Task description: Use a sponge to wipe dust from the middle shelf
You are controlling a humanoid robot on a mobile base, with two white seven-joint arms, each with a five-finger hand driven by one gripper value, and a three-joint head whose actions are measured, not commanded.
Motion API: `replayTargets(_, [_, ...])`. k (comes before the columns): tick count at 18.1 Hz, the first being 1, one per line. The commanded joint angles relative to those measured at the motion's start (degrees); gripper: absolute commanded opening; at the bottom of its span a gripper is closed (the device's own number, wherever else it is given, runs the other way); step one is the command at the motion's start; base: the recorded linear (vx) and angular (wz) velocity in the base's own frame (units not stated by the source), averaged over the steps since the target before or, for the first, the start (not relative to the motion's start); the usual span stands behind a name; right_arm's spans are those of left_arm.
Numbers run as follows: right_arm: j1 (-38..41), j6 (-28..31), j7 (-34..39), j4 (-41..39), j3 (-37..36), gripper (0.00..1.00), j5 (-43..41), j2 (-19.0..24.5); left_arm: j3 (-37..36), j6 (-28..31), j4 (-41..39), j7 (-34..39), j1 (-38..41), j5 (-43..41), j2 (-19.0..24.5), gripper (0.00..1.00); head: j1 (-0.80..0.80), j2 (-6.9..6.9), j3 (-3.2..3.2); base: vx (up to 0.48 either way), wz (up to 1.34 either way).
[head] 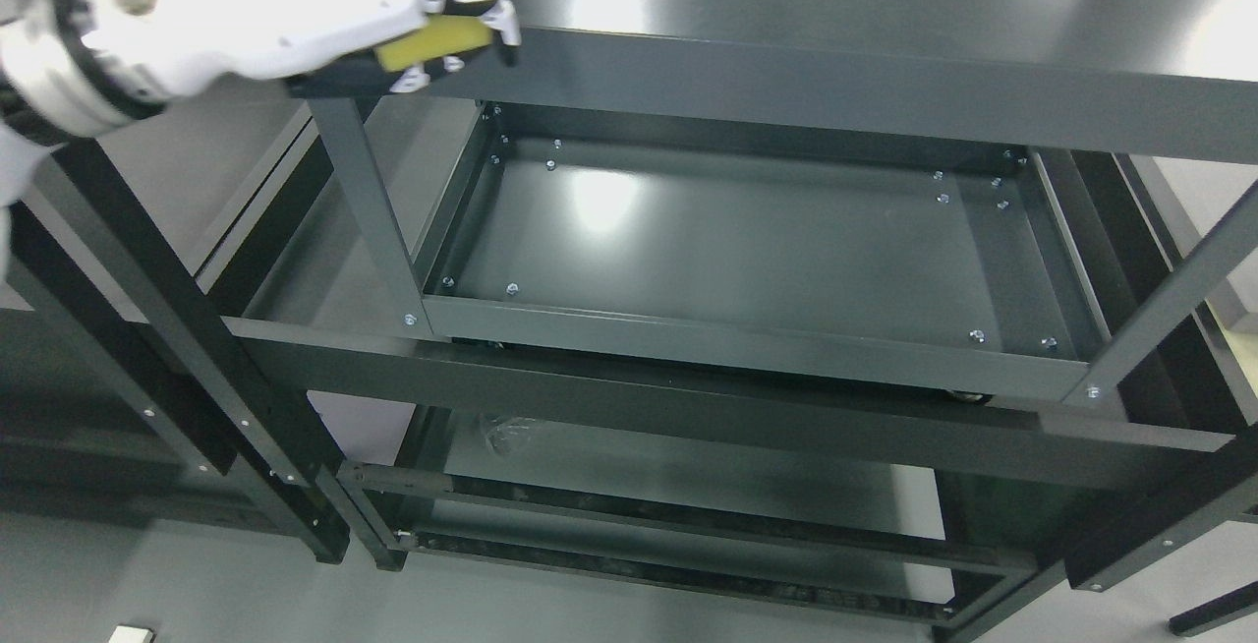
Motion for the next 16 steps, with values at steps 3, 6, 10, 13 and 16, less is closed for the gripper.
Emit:
replayTargets(3, [0.0,4.2,0.0,-1.0,0.0,1.00,0.0,-1.0,11.2,0.0,-5.1,-0.7,-3.3,8.4,8.7,0.01,0.00,0.00,0.00,0.000,0.00])
replayTargets(6, [0.0,4.2,0.0,-1.0,0.0,1.00,0.0,-1.0,7.2,0.0,-4.7,-0.9,-13.7,8.2,-0.7,0.01,0.00,0.00,0.00,0.000,0.00])
replayTargets(10, [0.0,4.2,0.0,-1.0,0.0,1.00,0.0,-1.0,-4.6,1.5,1.2,-0.7,-24.9,1.9,-22.0,0.01,0.00,0.00,0.00,0.000,0.00])
replayTargets(13, [0.0,4.2,-0.1,-1.0,0.0,1.00,0.0,-1.0,-8.0,1.4,9.2,0.1,-28.4,-6.1,-34.6,0.01,0.00,0.00,0.00,0.000,0.00])
replayTargets(16, [0.0,4.2,0.0,-1.0,0.0,1.00,0.0,-1.0,-12.6,1.5,15.9,2.5,-32.3,-8.9,-39.8,0.01,0.00,-0.01,0.00,0.000,0.00])
